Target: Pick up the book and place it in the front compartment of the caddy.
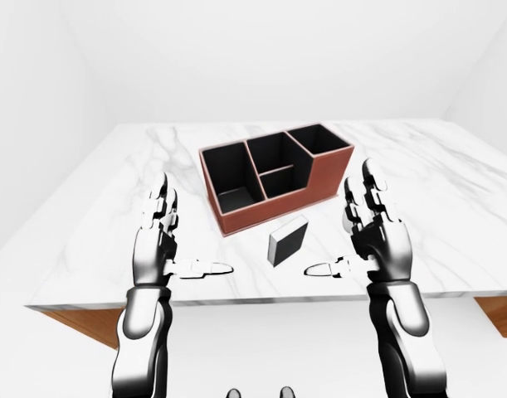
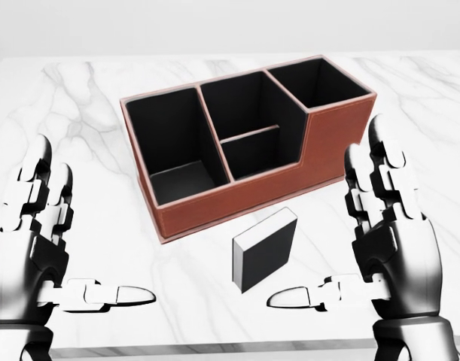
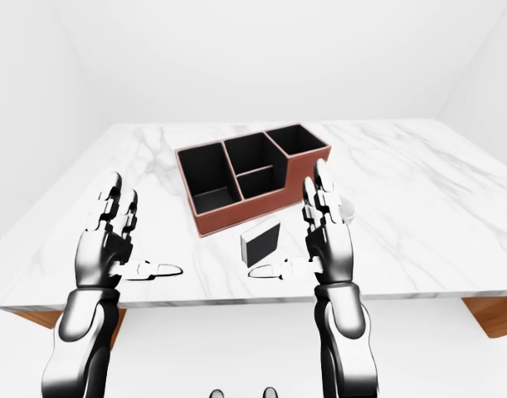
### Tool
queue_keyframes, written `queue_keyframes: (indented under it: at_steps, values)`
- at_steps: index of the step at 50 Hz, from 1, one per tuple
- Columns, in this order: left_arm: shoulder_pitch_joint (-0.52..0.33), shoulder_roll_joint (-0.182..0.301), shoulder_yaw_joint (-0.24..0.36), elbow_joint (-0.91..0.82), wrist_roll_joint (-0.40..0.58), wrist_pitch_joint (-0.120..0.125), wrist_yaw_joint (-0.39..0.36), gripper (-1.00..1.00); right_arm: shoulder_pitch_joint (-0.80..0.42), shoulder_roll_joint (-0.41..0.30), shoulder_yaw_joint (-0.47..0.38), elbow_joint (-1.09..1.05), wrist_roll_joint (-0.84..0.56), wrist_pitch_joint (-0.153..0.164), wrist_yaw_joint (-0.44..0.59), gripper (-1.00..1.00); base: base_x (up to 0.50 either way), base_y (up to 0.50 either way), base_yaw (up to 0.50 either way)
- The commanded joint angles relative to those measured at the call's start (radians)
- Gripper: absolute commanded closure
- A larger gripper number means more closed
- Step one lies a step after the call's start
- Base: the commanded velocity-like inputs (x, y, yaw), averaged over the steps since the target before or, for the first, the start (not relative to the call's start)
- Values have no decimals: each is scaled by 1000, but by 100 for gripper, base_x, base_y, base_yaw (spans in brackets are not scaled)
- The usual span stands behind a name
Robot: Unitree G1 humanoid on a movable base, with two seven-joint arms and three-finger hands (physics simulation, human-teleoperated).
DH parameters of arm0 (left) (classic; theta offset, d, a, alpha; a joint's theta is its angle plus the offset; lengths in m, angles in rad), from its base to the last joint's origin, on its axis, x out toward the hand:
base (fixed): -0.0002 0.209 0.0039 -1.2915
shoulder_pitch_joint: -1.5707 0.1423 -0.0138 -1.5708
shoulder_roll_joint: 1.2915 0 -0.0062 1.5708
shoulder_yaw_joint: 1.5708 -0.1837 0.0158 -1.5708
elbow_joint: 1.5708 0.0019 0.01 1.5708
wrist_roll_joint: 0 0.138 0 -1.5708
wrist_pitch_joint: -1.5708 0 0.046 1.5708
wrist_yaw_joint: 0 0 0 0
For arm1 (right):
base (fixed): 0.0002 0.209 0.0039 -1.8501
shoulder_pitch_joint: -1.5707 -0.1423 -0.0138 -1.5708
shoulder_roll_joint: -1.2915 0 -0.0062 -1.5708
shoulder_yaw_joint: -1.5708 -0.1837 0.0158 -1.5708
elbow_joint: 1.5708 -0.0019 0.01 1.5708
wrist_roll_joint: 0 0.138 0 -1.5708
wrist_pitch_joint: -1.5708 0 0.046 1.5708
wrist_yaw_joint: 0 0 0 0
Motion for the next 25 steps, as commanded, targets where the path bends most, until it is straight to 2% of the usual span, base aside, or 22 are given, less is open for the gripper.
queue_keyframes:
  at_steps: [1,22,25]
  values:
    - [1,0,-1,-12,-1,0,-1,-100,0,0,0,-11,0,0,-1,-100,50,0,0]
    - [5,-2,-3,-23,-2,0,-3,-100,-2,-1,-3,-17,0,0,-1,-100,50,0,0]
    - [5,-1,1,-39,-7,0,-3,-100,3,-2,21,-6,-43,0,-5,-100,0,0,0]
